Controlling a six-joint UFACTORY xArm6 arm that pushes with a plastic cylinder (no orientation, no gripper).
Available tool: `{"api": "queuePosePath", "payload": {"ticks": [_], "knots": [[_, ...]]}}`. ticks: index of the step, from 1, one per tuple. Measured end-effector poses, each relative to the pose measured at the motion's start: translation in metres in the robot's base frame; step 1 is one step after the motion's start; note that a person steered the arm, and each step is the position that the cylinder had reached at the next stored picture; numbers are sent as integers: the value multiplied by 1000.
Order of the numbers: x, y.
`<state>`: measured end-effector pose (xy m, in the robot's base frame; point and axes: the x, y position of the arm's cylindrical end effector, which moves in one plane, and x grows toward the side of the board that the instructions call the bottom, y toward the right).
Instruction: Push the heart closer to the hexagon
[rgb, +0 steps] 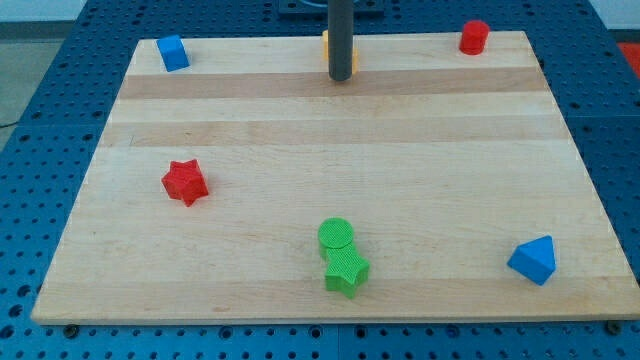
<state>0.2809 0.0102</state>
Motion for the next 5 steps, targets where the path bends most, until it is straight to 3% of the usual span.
{"api": "queuePosePath", "payload": {"ticks": [1,4,5], "knots": [[30,2],[41,1],[74,-3]]}}
